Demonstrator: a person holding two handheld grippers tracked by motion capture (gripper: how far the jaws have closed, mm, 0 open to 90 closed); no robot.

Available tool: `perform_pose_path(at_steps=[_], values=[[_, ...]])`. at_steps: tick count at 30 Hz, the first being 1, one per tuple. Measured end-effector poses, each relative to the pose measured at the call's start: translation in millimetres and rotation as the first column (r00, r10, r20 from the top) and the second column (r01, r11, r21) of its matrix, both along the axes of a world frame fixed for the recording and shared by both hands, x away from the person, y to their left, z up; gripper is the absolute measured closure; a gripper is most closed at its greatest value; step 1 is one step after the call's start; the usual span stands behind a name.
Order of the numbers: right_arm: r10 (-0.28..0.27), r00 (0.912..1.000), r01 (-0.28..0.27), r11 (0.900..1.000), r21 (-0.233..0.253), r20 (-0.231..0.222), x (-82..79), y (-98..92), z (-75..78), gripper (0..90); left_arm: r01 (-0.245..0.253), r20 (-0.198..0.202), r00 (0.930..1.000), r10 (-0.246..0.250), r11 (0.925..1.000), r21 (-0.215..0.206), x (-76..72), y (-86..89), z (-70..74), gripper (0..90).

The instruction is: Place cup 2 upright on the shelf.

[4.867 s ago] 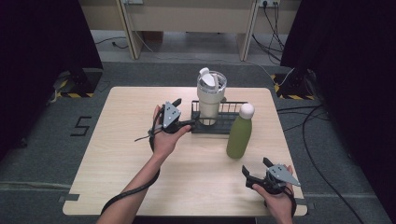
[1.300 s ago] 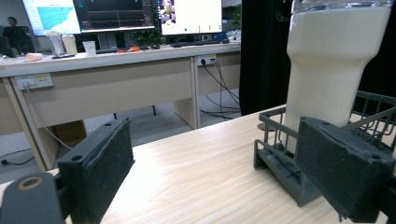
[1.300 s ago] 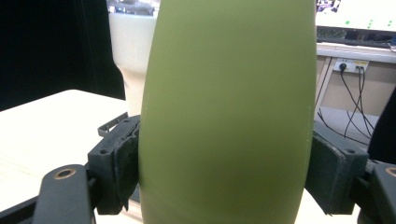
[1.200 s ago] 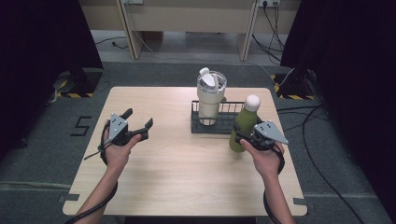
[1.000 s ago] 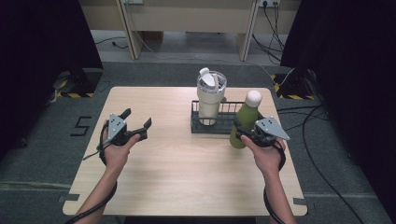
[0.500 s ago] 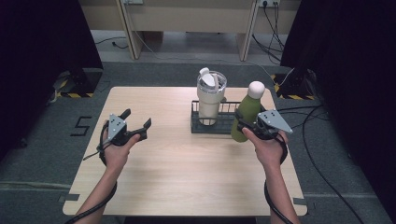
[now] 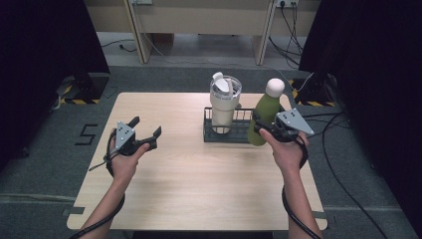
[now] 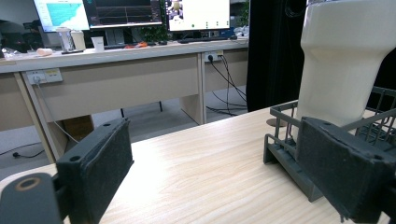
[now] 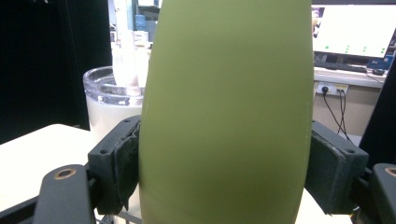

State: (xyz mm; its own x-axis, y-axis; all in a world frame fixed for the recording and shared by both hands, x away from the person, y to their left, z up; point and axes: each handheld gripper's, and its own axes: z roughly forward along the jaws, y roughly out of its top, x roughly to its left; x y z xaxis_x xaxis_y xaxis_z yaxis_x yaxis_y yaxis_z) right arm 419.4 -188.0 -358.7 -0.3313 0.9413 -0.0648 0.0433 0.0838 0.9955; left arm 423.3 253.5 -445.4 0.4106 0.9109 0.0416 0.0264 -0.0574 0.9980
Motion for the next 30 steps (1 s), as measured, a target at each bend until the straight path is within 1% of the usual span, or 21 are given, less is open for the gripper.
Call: perform_pose_path(at_steps=[13,30], values=[[-0.021,0.9997,0.021,1.000,0.003,0.009,11.3,-0.6,12.8,22.9,-0.003,-0.003,1.0000,0.003,1.0000,-0.003,0.4,0.4,0.0,10.3],[-0.044,0.9990,0.044,0.999,0.015,0.009,26.3,-1.9,21.7,22.9,-0.004,-0.005,1.0000,0.004,1.0000,-0.003,0.7,0.8,-0.2,10.3]])
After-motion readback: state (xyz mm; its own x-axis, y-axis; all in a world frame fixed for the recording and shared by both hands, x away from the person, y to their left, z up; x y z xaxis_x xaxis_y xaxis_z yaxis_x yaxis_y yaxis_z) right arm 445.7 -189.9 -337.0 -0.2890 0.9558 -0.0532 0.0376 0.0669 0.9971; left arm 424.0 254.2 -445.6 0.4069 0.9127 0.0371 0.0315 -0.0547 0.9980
